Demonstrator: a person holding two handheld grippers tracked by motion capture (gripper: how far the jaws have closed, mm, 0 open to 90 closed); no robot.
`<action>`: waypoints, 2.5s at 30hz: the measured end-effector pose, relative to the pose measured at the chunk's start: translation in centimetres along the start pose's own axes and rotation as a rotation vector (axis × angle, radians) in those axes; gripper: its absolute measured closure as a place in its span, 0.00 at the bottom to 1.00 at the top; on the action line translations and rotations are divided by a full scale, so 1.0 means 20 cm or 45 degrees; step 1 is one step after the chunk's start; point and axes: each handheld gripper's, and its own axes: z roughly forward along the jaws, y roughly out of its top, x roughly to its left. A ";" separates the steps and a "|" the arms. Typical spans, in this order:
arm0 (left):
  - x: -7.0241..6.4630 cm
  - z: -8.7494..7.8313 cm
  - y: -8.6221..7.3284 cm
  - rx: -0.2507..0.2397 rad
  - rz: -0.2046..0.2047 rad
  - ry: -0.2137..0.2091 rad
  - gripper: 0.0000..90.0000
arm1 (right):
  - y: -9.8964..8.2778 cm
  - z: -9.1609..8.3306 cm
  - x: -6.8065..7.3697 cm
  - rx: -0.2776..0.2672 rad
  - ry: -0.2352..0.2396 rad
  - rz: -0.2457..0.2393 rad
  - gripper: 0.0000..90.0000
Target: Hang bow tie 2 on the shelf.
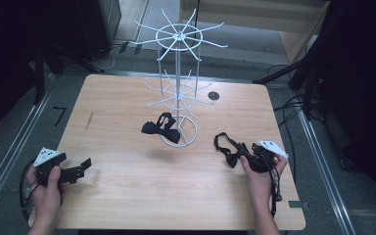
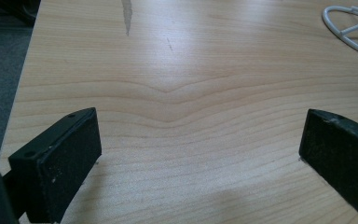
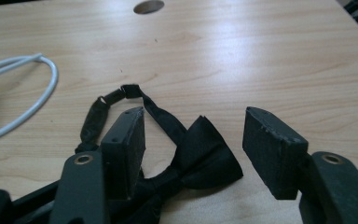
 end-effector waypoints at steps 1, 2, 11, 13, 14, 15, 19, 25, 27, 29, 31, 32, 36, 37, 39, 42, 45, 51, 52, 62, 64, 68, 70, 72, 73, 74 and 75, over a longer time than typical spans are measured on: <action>0.00 0.00 0.00 0.002 0.001 -0.003 0.00 | 0.00 0.01 0.00 0.013 -0.003 0.006 0.44; 0.00 0.00 0.00 -0.001 0.002 -0.004 0.00 | -0.01 0.02 0.00 0.019 -0.006 0.008 0.44; 0.00 -0.01 0.00 -0.013 -0.005 -0.007 0.00 | -0.03 0.08 0.01 0.093 -0.011 0.056 0.44; 0.00 -0.01 0.00 -0.008 -0.006 -0.008 0.00 | -0.04 0.08 0.01 0.112 -0.029 0.041 0.45; 0.00 -0.01 0.00 -0.006 -0.004 -0.008 0.00 | -0.05 0.08 0.01 0.128 -0.039 0.043 0.45; 0.00 -0.01 0.00 -0.006 0.000 -0.006 0.00 | -0.05 0.08 0.01 0.139 -0.049 0.039 0.46; 0.00 -0.01 0.00 -0.007 0.000 -0.008 0.00 | -0.05 0.08 0.01 0.157 -0.049 0.032 0.52; 0.00 -0.01 0.00 -0.001 -0.006 -0.008 0.00 | -0.06 0.08 0.01 0.166 -0.068 -0.011 0.59; 0.00 0.00 0.00 -0.001 -0.004 -0.007 0.00 | -0.07 0.08 0.01 0.174 -0.081 -0.033 0.62; 0.00 0.00 0.00 -0.002 -0.003 -0.006 0.00 | -0.07 0.08 0.01 0.187 -0.084 -0.039 0.67; 0.00 -0.01 0.00 -0.007 -0.001 -0.008 0.00 | -0.07 0.09 0.01 0.187 -0.087 -0.040 0.71; 0.00 -0.01 0.00 -0.009 -0.002 -0.008 0.00 | -0.08 0.08 0.01 0.187 -0.095 -0.052 0.73; 0.00 0.00 0.00 -0.008 -0.005 -0.009 0.00 | -0.08 0.08 0.01 0.177 -0.091 -0.077 0.82; 0.00 0.00 0.00 -0.008 -0.004 -0.009 0.00 | -0.08 0.08 0.01 0.177 -0.085 -0.077 0.83; 0.00 0.00 0.00 -0.008 -0.004 -0.009 0.00 | -0.09 0.08 0.01 0.174 -0.071 -0.069 0.85; 0.00 -0.01 0.00 -0.003 -0.005 -0.010 0.00 | -0.09 0.08 0.00 0.168 -0.055 -0.065 0.86; 0.00 0.00 0.00 -0.004 -0.005 -0.010 0.00 | -0.08 0.07 0.00 0.161 -0.033 -0.065 0.87; 0.00 0.00 0.00 -0.003 -0.004 -0.009 0.00 | -0.05 0.02 0.03 0.066 -0.007 -0.090 0.87; 0.00 0.00 0.00 -0.002 -0.002 -0.008 0.00 | -0.05 0.01 0.03 0.052 -0.001 -0.095 0.87; 0.00 0.00 0.00 0.000 -0.001 -0.011 0.00 | 0.00 -0.08 0.09 -0.086 0.059 -0.131 0.87; 0.00 0.00 0.00 0.000 0.000 -0.011 0.00 | 0.01 -0.10 0.10 -0.116 0.070 -0.136 0.87; 0.00 0.00 0.00 0.002 0.002 -0.012 0.00 | 0.02 -0.13 0.12 -0.155 0.083 -0.140 0.87; 0.00 0.00 0.00 0.002 0.003 -0.012 0.00 | 0.03 -0.15 0.14 -0.177 0.095 -0.146 0.87; 0.00 0.00 0.00 0.003 0.002 -0.012 0.00 | 0.05 -0.17 0.16 -0.217 0.115 -0.172 0.87; 0.00 0.00 0.00 0.003 0.003 -0.012 0.00 | 0.06 -0.18 0.17 -0.226 0.120 -0.177 0.87; 0.00 0.00 0.00 0.003 0.003 -0.011 0.00 | 0.06 -0.19 0.18 -0.236 0.129 -0.185 0.87; 0.00 0.00 0.00 0.004 0.004 -0.012 0.00 | 0.06 -0.20 0.20 -0.247 0.138 -0.188 0.87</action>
